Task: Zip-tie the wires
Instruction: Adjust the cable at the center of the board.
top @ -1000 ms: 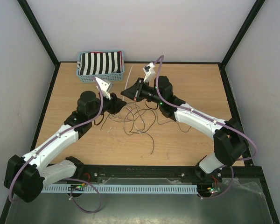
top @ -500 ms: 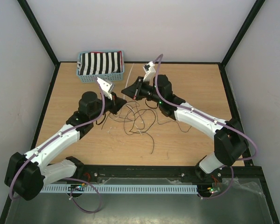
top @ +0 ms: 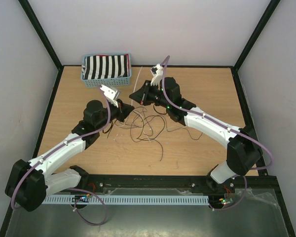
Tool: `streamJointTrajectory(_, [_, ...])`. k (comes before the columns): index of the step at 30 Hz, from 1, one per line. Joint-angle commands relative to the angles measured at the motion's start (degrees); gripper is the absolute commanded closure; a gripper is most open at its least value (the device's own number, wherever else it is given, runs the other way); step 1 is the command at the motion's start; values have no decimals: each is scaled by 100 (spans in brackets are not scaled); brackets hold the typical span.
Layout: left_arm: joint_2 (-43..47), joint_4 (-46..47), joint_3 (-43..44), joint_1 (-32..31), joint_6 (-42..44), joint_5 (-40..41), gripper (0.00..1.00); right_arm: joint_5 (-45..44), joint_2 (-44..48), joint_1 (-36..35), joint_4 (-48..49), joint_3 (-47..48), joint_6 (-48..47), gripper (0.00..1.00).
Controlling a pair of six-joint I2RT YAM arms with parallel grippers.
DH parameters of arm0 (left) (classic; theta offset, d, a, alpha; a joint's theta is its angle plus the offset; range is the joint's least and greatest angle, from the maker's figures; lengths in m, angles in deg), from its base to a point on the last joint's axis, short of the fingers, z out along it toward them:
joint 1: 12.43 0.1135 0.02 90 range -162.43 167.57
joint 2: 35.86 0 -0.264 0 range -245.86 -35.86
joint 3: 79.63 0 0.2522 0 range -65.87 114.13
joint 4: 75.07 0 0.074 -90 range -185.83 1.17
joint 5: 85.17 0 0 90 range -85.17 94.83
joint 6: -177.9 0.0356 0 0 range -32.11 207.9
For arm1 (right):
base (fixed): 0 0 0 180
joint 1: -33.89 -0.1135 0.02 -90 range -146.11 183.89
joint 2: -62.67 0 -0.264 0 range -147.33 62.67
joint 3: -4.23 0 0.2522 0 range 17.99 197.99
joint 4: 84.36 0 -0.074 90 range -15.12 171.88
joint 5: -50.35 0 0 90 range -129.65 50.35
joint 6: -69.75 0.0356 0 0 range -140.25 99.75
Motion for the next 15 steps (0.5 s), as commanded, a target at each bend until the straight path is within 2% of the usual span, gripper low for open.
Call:
streamJointTrajectory(1, [-202, -364, -235, -32, -81, -123, 93, -225, 112, 43, 603, 428, 13, 100])
streamJointTrajectory(15, [-456, -232, -303, -31, -162, -229, 93, -261, 152, 85, 612, 561, 12, 100])
